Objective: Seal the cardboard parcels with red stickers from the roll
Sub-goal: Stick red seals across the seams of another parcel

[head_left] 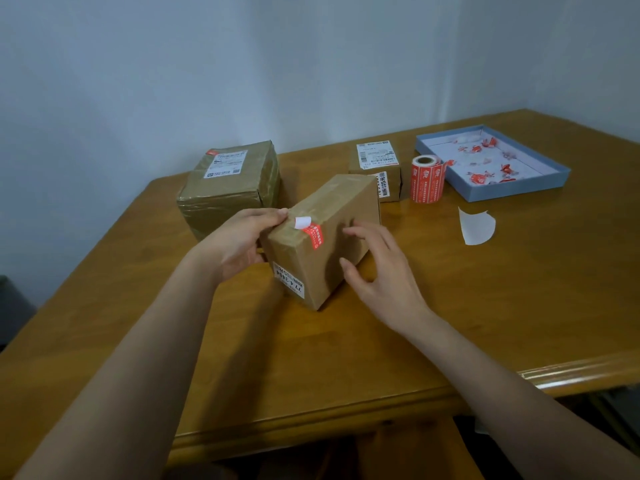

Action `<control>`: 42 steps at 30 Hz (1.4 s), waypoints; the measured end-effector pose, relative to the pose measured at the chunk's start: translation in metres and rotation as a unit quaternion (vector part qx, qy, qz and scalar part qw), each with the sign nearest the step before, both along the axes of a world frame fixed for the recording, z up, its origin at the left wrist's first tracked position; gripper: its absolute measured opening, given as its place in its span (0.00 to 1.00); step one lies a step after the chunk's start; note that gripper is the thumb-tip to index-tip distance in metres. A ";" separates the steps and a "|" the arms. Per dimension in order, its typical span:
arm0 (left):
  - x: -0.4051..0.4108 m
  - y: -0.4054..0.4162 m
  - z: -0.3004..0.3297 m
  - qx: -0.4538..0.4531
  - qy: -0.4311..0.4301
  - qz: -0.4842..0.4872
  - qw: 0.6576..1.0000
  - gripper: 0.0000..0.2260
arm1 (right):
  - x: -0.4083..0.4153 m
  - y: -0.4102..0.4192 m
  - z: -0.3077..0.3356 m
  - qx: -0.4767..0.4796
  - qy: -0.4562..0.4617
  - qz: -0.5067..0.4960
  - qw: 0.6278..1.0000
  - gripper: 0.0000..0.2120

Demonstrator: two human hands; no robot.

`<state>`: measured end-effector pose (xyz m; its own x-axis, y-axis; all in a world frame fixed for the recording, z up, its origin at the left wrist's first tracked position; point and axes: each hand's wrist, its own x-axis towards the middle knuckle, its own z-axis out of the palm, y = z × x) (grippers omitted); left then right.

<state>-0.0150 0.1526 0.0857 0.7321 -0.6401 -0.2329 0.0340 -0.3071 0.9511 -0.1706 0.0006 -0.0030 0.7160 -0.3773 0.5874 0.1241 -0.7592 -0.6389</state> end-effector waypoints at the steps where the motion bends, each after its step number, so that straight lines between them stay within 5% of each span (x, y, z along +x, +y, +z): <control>1: -0.001 0.000 -0.001 -0.005 -0.005 0.010 1.000 0.13 | 0.001 0.003 0.000 -0.003 -0.017 -0.002 1.000 0.17; 6: -0.013 -0.004 -0.013 -0.064 0.015 0.046 0.997 0.13 | 0.004 0.020 -0.001 0.016 -0.135 -0.041 0.990 0.07; 12: -0.027 -0.011 -0.021 -0.148 -0.006 0.068 0.987 0.13 | 0.008 0.036 0.000 0.016 -0.186 -0.061 0.980 0.09; 26: -0.025 -0.011 -0.035 -0.128 0.005 0.021 0.992 0.23 | 0.015 0.033 -0.002 -0.024 -0.200 -0.083 0.976 0.09; 42: -0.021 -0.009 -0.033 -0.114 -0.004 0.006 0.993 0.15 | 0.017 0.038 -0.001 -0.058 -0.217 -0.100 0.969 0.08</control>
